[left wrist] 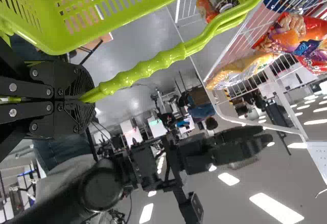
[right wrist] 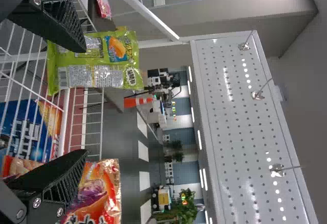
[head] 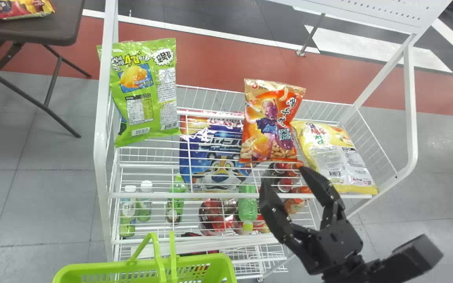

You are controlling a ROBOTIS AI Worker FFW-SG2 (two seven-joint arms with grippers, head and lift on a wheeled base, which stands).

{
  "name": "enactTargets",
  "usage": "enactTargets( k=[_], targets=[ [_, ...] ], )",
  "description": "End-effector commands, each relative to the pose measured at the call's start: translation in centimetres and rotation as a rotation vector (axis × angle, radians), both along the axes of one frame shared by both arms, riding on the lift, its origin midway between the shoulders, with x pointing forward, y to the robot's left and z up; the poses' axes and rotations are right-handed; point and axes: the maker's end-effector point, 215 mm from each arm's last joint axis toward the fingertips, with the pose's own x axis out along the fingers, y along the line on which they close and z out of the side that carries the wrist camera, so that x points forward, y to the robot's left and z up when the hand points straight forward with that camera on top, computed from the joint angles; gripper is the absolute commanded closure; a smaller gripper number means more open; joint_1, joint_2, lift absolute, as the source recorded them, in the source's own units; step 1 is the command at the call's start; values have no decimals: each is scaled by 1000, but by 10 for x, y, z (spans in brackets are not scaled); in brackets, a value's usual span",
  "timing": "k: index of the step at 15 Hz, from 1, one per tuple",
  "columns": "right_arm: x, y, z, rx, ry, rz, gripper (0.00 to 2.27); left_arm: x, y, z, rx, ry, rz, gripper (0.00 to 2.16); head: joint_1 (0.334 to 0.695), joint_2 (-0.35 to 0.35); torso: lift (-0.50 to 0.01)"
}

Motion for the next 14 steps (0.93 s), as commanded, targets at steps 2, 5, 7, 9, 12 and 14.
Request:
enactTargets(
  k=[2, 5, 7, 9, 12, 14],
  targets=[
    [-16, 18, 14, 5, -110, -76, 124, -2, -1, -3, 3, 9, -2, 2138, 695, -350, -5],
    [-32, 47, 18, 38, -131, -144, 97, -3, -1, -3, 4, 7, -4, 2138, 695, -350, -5],
    [-22, 60, -11, 38, -5, -111, 117, -3, -1, -4, 10, 11, -2, 2138, 695, -350, -5],
    [-11, 56, -18, 56, 84, -116, 120, -4, -2, -5, 10, 13, -5, 2138, 695, -350, -5],
    [0, 40, -8, 65, 115, -161, 120, -9, -5, -4, 9, 15, -14, 2138, 695, -350, -5],
    [3, 35, -18, 73, 178, -194, 120, -11, -6, -3, 7, 17, -16, 2138, 695, -350, -5]
  ],
)
